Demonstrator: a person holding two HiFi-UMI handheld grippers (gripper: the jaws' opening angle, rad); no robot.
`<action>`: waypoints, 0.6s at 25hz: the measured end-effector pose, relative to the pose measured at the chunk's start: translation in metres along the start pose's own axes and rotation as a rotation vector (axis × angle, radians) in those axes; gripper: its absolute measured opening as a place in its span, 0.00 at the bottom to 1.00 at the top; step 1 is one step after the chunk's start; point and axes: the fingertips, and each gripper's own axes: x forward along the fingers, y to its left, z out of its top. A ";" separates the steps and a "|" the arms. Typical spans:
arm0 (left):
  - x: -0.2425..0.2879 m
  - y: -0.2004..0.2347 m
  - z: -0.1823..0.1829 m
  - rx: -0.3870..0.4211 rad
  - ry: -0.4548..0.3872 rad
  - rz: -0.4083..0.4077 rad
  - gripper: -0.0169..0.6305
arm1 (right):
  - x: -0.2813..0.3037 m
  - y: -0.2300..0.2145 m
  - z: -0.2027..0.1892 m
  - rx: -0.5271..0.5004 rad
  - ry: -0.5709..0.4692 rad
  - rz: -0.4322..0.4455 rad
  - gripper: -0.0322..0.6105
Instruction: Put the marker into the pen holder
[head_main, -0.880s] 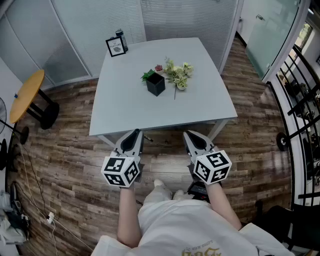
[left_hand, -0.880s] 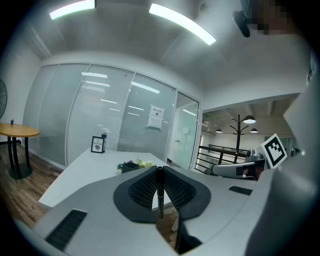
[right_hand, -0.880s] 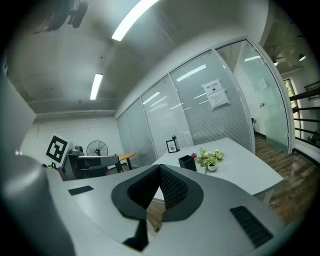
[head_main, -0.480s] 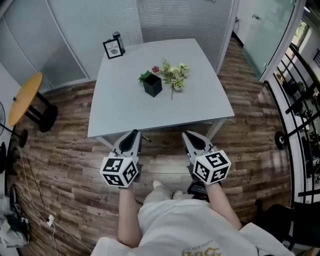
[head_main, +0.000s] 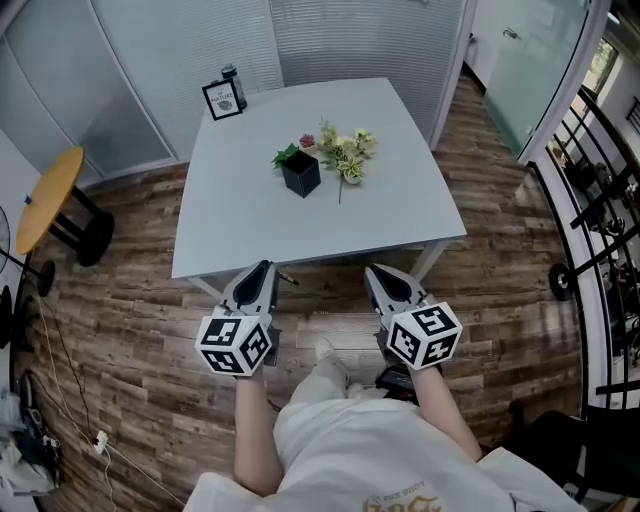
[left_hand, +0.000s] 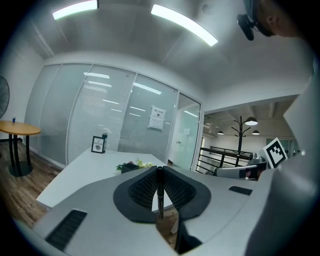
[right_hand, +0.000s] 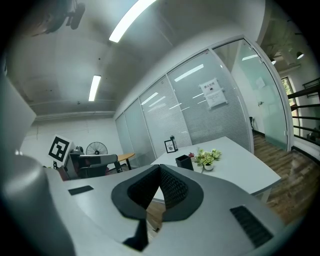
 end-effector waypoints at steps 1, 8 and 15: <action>0.005 0.001 0.001 0.001 -0.002 0.001 0.09 | 0.003 -0.004 0.001 0.001 -0.001 0.000 0.08; 0.062 0.024 0.004 -0.013 0.011 -0.002 0.09 | 0.047 -0.043 0.009 0.014 0.017 -0.012 0.08; 0.152 0.064 0.015 -0.038 0.038 -0.010 0.09 | 0.126 -0.096 0.026 0.031 0.058 -0.019 0.08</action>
